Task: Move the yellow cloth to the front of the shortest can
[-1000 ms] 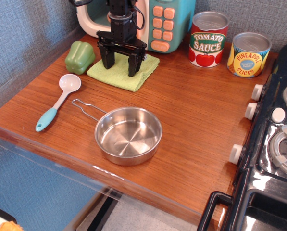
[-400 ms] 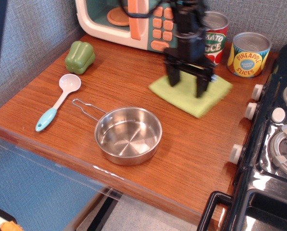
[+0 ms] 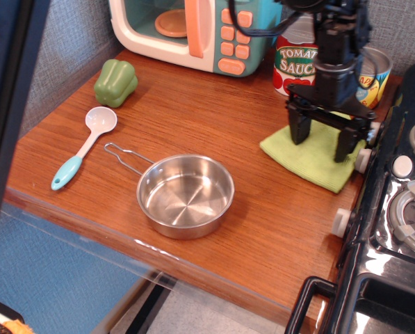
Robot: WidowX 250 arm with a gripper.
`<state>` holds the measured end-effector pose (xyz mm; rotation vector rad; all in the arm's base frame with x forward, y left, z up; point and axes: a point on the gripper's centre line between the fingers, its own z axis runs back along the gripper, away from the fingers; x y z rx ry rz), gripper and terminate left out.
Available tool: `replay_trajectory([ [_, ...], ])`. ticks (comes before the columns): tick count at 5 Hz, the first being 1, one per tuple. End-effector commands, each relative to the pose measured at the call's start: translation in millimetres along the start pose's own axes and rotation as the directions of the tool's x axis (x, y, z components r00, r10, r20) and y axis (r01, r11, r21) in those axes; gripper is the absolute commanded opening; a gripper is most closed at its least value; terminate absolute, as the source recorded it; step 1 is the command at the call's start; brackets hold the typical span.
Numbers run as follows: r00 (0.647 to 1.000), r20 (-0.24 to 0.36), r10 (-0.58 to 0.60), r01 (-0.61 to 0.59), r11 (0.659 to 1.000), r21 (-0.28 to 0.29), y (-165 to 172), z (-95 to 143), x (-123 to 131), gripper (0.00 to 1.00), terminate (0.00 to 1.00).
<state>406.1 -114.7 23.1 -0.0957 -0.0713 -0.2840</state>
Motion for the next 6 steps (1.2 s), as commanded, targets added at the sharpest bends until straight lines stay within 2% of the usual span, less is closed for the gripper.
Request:
replay_trajectory([
  [1, 0.971, 0.178, 0.161, -0.164, 0.986, 0.001, 18.7, 90.9, 23.2, 1.0, 0.0],
  [2, 0.955, 0.235, 0.179, -0.19, 0.981, 0.027, 20.2, 128.7, 22.7, 1.0, 0.0],
  [3, 0.958, 0.223, 0.182, -0.199, 0.978, 0.058, 27.0, 146.1, 14.2, 1.0, 0.0],
  [4, 0.978, 0.159, 0.136, -0.148, 0.987, 0.065, 42.6, 142.5, 7.9, 1.0, 0.0],
  [5, 0.978, 0.159, 0.136, -0.148, 0.987, 0.065, 42.6, 142.5, 7.9, 1.0, 0.0],
  [6, 0.978, 0.159, 0.136, -0.148, 0.987, 0.065, 42.6, 142.5, 7.9, 1.0, 1.0],
])
